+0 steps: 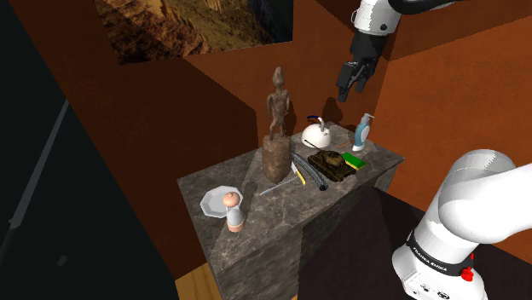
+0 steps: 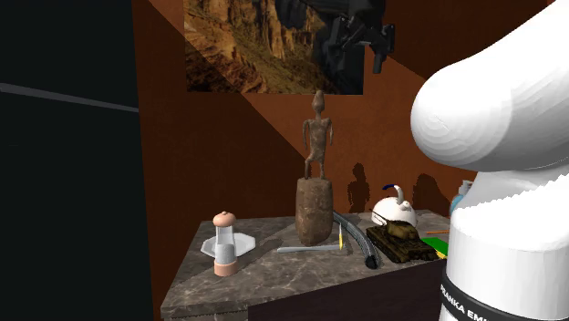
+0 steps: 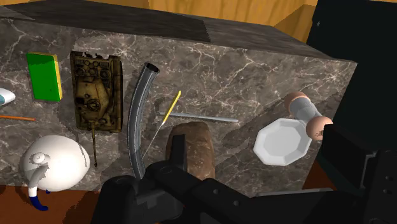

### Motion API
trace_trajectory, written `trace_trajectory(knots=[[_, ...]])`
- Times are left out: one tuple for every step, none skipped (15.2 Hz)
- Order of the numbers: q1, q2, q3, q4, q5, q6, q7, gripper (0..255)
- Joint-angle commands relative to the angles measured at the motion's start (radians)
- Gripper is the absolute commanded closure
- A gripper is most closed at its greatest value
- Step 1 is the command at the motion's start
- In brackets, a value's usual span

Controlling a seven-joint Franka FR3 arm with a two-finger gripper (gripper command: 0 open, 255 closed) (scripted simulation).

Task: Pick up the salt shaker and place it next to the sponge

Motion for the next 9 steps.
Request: trace_trajectory(knots=[[0.000,0.000,0.000,0.000,0.000,0.000,0.000,0],[0.003,0.015,0.013,-0.015,0.008,0.027,0.019,0],[0.007,0.031,0.026,-0.029,0.016,0.055,0.038,0],[0.010,0.049,0.039,-0.041,0.023,0.082,0.057,0],[0.014,0.069,0.051,-0.052,0.031,0.110,0.076,0],[0.018,0.090,0.064,-0.061,0.038,0.138,0.095,0],[0.021,0.112,0.077,-0.069,0.045,0.167,0.114,0],[0.024,0.136,0.090,-0.076,0.051,0.195,0.132,0],[0.027,0.161,0.103,-0.081,0.057,0.223,0.151,0]])
